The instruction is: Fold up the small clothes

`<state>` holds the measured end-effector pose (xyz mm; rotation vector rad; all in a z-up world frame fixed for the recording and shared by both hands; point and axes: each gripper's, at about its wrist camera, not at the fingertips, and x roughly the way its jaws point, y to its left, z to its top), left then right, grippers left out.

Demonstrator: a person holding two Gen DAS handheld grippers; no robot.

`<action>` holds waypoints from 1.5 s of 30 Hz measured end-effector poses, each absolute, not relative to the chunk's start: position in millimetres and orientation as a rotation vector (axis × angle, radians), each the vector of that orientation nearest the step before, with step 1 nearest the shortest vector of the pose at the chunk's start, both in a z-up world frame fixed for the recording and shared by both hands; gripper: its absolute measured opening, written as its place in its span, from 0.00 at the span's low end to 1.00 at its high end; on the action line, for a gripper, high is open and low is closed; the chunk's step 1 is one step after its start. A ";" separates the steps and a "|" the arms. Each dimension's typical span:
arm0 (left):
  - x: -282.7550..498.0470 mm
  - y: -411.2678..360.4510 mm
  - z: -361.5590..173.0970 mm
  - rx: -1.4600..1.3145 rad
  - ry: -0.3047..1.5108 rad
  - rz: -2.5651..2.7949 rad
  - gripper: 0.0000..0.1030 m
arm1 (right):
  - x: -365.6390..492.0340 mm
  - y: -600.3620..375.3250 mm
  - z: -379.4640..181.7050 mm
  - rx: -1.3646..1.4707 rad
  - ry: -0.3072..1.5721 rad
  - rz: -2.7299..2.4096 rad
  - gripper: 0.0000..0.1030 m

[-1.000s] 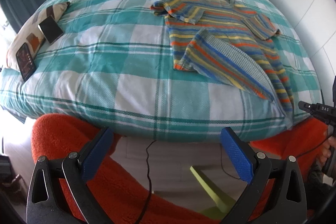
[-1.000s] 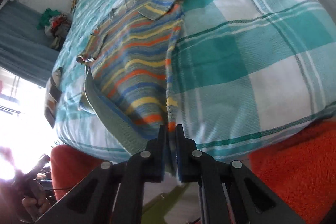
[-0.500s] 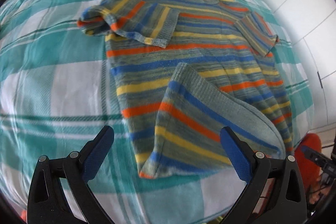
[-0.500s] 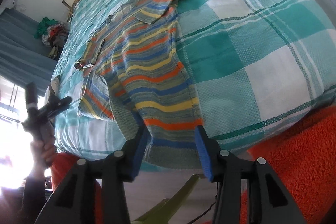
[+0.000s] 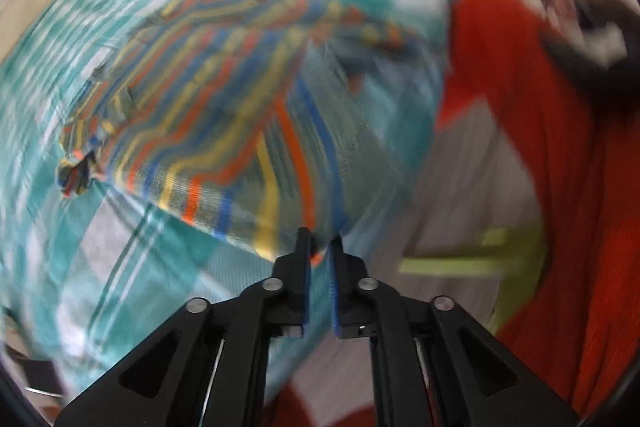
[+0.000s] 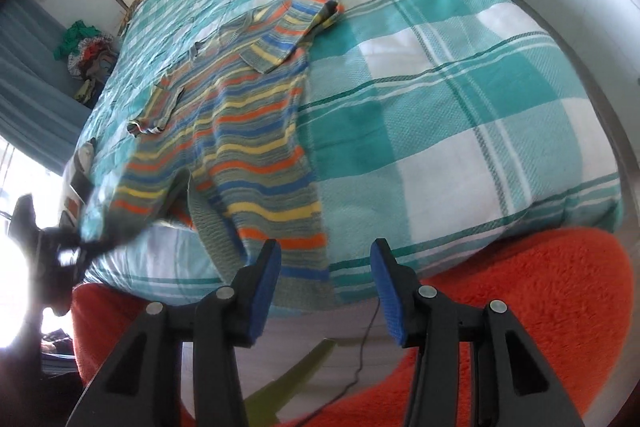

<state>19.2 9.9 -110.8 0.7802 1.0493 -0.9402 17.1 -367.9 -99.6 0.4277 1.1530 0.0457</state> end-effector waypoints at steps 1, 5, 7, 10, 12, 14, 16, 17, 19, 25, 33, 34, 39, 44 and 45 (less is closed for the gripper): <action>13.7 18.1 -113.5 0.789 1.075 -0.910 0.22 | 19.6 -370.1 -100.1 0.432 1.159 0.051 0.46; 35.7 77.9 -108.4 0.312 1.180 -0.691 0.86 | 27.6 -376.5 -111.3 0.492 1.216 0.107 0.55; 47.7 105.9 -117.6 -0.006 1.243 -0.612 0.86 | 29.2 -378.8 -126.3 0.533 1.278 0.141 0.55; 54.9 98.4 -151.5 -0.250 1.326 -0.538 0.84 | 33.2 -378.6 -150.1 0.584 1.354 0.175 0.55; 50.5 81.6 -171.9 -0.265 1.360 -0.478 0.80 | 39.4 -375.1 -167.0 0.587 1.387 0.189 0.55; 54.9 70.2 -191.6 -0.310 1.393 -0.435 0.79 | 45.0 -366.4 -180.1 0.556 1.407 0.202 0.55; 54.7 66.7 -198.3 -0.367 1.368 -0.411 0.70 | 49.5 -354.2 -195.6 0.560 1.440 0.282 0.45; 54.8 62.8 -198.6 -0.362 1.367 -0.425 0.27 | 50.8 -346.1 -201.2 0.554 1.461 0.341 0.11; 56.7 61.7 -198.1 -0.351 1.403 -0.478 0.03 | 48.3 -339.4 -199.3 0.503 1.468 0.357 0.05; 49.2 96.1 -155.0 -0.108 1.346 -0.461 0.03 | 29.3 -369.4 -133.7 0.305 1.370 0.208 0.05; 55.4 82.1 -181.4 -0.122 1.385 -0.440 0.58 | 45.0 -361.8 -175.9 0.478 1.429 0.263 0.45; 55.1 81.5 -183.4 -0.133 1.380 -0.434 0.58 | 44.0 -362.8 -179.0 0.484 1.423 0.265 0.48; 55.1 80.2 -190.8 -0.157 1.426 -0.426 0.04 | 48.6 -361.1 -189.1 0.496 1.425 0.257 0.04; 46.0 101.7 -167.1 -0.088 1.414 -0.420 0.03 | 28.8 -371.9 -160.8 0.583 1.430 0.288 0.04; 47.3 102.9 -169.5 -0.078 1.427 -0.399 0.03 | 27.9 -369.9 -163.1 0.597 1.444 0.290 0.04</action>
